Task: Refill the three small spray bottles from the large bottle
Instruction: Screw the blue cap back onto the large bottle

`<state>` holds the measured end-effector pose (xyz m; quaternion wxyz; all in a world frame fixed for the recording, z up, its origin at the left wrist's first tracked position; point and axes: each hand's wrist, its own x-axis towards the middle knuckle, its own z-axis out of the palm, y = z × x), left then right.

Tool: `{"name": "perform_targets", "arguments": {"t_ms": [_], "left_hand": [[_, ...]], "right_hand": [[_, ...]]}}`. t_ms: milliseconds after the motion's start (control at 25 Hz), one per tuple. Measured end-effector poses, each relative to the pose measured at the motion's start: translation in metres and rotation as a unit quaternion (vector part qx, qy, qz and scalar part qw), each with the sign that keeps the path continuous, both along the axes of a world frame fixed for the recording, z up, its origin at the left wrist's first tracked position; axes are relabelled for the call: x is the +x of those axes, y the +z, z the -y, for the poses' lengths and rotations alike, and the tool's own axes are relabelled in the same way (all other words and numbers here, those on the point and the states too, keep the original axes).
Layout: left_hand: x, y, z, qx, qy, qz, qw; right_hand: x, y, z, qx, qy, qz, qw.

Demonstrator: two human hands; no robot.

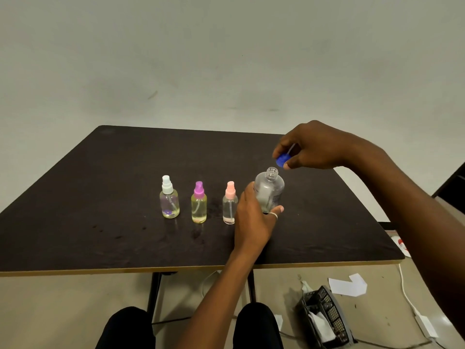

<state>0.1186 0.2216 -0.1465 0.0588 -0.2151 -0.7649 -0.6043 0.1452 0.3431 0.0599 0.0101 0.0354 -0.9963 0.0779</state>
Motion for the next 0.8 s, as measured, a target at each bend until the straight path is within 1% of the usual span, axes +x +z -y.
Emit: {"name": "perform_targets", "arguments": {"t_ms": [320,520,800], "left_hand": [[0.003,0.007,0.001,-0.020,0.008,0.004,1.000],[0.003,0.011,-0.006,-0.027,-0.014,0.036,0.999],[0.003,0.011,-0.012,-0.028,-0.027,0.038,0.999]], "right_hand": [[-0.009,-0.008,0.006,0.027,0.035,0.030,0.999],[-0.010,-0.007,0.005,0.038,0.038,0.041,0.998],[-0.012,-0.007,0.002,0.060,0.043,0.064,0.995]]}}
